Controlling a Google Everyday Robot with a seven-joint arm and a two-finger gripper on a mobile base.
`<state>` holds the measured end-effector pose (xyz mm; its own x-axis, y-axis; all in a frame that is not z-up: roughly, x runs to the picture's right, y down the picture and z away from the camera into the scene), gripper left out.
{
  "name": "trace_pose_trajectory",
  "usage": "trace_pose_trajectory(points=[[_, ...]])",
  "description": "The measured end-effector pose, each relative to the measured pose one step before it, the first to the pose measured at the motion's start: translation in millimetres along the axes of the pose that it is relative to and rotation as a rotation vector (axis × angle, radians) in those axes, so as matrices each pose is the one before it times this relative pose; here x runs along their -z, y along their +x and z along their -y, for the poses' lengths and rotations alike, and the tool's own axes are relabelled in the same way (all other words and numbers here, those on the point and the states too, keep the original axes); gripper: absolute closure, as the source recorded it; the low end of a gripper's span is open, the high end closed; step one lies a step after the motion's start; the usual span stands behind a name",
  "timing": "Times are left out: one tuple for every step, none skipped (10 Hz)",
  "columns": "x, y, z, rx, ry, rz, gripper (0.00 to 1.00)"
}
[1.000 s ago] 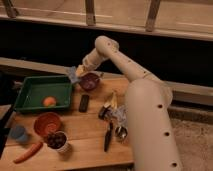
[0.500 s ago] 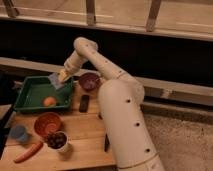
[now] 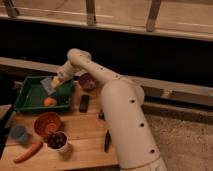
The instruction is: Place sponge in tray
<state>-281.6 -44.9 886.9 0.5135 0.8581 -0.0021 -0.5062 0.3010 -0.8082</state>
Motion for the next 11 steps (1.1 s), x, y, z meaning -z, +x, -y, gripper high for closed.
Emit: trace_pose_trajectory(points=[[2.85, -3.25, 1.02, -0.00320, 0.03544, 0.03907, 1.00], [3.27, -4.20, 2.43, -0.00649, 0.02471, 0.02707, 1.00], [2.44, -4.56, 2.71, -0.00482, 0.00517, 0.00961, 0.98], [0.64, -4.29, 2.86, -0.00488, 0.00196, -0.00045, 0.91], [-2.70, -3.26, 2.18, -0.00553, -0.00130, -0.01295, 0.82], [-5.03, -1.45, 0.73, -0.00288, -0.01288, -0.02762, 0.72], [-4.84, -1.09, -1.33, 0.00071, -0.02873, -0.02983, 0.63], [-2.04, 0.38, -0.08, 0.00200, -0.02249, -0.02038, 0.59], [-0.34, -0.18, 0.54, 0.00076, -0.01545, -0.01125, 0.58], [-0.30, 0.18, 0.25, 0.00014, -0.00248, -0.00250, 0.58], [-0.02, -0.48, -0.50, 0.00066, -0.00020, 0.00042, 0.58]])
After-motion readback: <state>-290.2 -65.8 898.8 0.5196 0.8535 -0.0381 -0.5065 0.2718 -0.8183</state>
